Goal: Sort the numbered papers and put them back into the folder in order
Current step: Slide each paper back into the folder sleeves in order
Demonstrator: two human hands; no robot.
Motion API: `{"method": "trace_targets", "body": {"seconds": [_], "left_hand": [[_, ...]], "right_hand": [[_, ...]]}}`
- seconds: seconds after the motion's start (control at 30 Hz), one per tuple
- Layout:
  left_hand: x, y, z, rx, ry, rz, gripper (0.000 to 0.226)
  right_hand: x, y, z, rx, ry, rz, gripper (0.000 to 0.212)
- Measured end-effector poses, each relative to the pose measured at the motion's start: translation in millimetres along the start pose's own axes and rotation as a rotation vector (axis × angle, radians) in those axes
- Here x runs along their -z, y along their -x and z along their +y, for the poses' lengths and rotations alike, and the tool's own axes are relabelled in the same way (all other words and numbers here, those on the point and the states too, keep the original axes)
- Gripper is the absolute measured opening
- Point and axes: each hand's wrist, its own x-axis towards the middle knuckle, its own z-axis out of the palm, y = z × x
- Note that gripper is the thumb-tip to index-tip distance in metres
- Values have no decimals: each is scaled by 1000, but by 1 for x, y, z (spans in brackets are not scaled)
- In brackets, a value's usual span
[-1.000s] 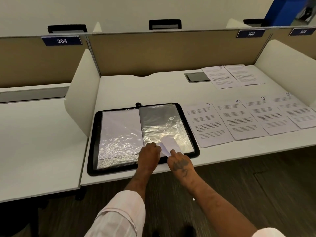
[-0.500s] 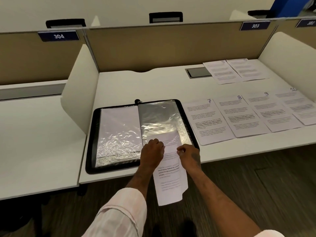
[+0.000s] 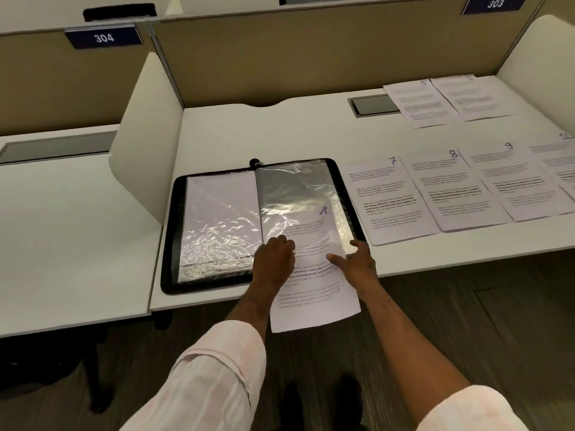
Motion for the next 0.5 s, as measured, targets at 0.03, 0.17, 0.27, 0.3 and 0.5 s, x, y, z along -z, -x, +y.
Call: {"method": "trace_targets", "body": {"seconds": [0.03, 0.17, 0.27, 0.3, 0.5], "left_hand": [[1, -1, -1, 5, -9, -11, 21], [4, 1, 0, 6, -23, -8, 21], [4, 4, 0, 16, -11, 6, 21], [5, 4, 1, 18, -5, 11, 20], [8, 6, 9, 33, 24, 53, 16]], "right_hand": [[6, 1, 6, -36, 45, -42, 71], [23, 11, 26, -155, 132, -349, 55], [27, 19, 30, -162, 199, -450, 46], [27, 19, 30, -156, 214, -440, 45], [17, 6, 19, -78, 165, -290, 42]]}}
